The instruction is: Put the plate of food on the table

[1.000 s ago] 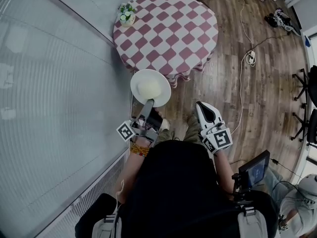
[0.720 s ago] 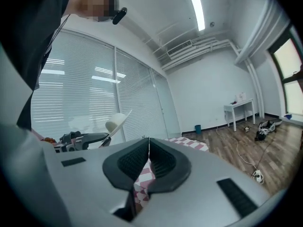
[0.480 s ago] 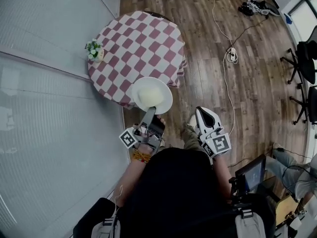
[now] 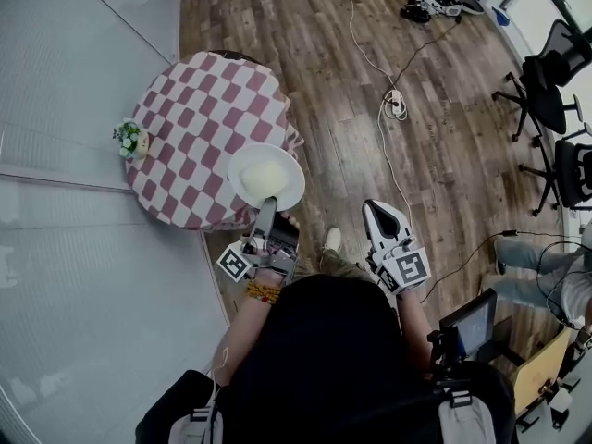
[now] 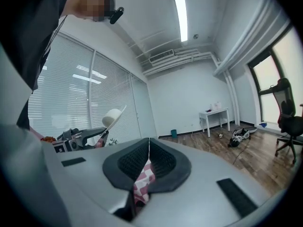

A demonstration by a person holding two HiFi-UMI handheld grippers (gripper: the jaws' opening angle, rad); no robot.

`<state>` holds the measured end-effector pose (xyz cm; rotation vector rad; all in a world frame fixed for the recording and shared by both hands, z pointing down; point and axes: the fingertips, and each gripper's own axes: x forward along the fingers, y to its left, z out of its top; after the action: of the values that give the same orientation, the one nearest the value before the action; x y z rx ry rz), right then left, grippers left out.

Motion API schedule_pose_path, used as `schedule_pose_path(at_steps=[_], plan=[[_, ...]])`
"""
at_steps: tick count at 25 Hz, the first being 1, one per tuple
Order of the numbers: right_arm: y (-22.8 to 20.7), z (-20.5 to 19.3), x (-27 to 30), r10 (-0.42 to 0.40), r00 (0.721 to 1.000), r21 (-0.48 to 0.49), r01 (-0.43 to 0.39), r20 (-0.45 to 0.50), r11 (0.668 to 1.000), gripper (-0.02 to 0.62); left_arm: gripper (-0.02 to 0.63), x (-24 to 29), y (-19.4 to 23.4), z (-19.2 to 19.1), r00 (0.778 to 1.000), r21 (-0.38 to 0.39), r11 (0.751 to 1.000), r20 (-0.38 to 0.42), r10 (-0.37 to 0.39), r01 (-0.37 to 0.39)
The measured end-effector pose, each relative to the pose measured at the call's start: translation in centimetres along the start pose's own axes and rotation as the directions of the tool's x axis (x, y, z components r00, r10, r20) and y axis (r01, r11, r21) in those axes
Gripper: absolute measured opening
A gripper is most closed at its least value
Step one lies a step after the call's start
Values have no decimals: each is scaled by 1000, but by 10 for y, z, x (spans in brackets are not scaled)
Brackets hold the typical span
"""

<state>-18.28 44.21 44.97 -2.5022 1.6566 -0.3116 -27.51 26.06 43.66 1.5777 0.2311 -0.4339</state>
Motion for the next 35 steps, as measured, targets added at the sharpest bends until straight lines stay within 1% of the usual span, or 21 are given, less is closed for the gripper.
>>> schedule_pose_path(at_steps=[3,6,8,10,15,21,25,29,32,35], plan=[[-31,3,-6,-31,1000,6,31,-2,999,11,26,16,13,-5,999,-13,1000,42,18,-18],[-47,5,-6,-52,999,27,52,-3,998,11,26,25,18,-7,998,-25,999,40,39,-38],[-51,5,1,-45,999,29,45,-1,999,11,26,31,22,-4,999,-16,999,26,35,-35],[-53,4,11,-35,999,26,35,-9,999,11,26,40,30,3,999,-20,999,30,29,-29],[-61,-1,37,-5,999,21,6,-54,1000,11,26,63,60,24,996,-63,998,85,32,-27],[-103,16,95,-14,997,15,15,-74,1000,11,26,121,97,59,994,-77,997,102,39,-31],[-123,34,139,12,995,-4,-12,-94,1000,11,26,163,106,91,993,-45,999,120,5,1],[-138,56,177,31,995,-14,-32,-91,999,11,26,200,114,123,989,-39,999,150,-17,23],[-143,61,200,47,992,-23,-50,-117,998,11,26,212,120,141,983,-35,999,181,-22,29],[-141,63,222,90,984,-27,-95,-152,995,11,26,215,131,158,974,-46,999,226,-14,25]])
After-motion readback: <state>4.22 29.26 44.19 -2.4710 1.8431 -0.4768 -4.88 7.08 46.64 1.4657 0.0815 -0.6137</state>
